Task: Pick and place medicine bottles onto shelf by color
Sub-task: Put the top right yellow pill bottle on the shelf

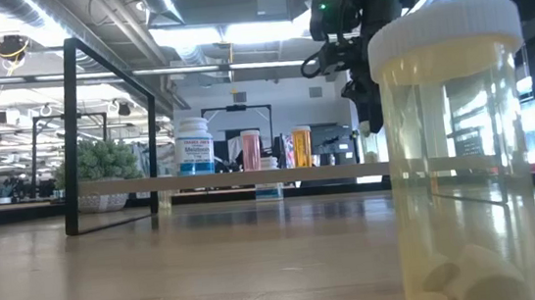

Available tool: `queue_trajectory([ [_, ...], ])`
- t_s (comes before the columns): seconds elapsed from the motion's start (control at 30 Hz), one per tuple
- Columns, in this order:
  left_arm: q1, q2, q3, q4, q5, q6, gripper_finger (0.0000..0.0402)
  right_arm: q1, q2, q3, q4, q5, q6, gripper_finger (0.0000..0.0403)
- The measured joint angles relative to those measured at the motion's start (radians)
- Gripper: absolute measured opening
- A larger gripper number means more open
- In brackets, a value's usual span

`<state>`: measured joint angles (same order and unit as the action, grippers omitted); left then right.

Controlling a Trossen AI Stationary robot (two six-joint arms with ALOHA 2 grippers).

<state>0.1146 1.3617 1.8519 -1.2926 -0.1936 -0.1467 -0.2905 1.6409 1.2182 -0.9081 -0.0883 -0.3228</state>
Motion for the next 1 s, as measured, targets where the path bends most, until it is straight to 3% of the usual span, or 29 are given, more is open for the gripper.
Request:
queue_trajectory([
  [0.17, 0.0, 0.0, 0.0, 0.0, 0.0, 0.0, 0.0241, 0.0, 0.0, 0.0, 0.0, -0.008, 0.003, 0.0179],
  [0.4, 0.0, 0.0, 0.0, 0.0, 0.0, 0.0, 0.0241, 0.0, 0.0, 0.0, -0.001, -0.122, 0.004, 0.0179],
  [0.8, 0.0, 0.0, 0.0, -0.001, 0.0, 0.0, 0.0241, 0.0, 0.0, 0.005, -0.011, -0.071, 0.006, 0.0179],
  [1.0, 0.0, 0.0, 0.0, -0.018, -0.006, -0.004, 0.0241, 0.001, -0.003, 0.075, -0.088, -0.028, 0.02, 0.0179],
])
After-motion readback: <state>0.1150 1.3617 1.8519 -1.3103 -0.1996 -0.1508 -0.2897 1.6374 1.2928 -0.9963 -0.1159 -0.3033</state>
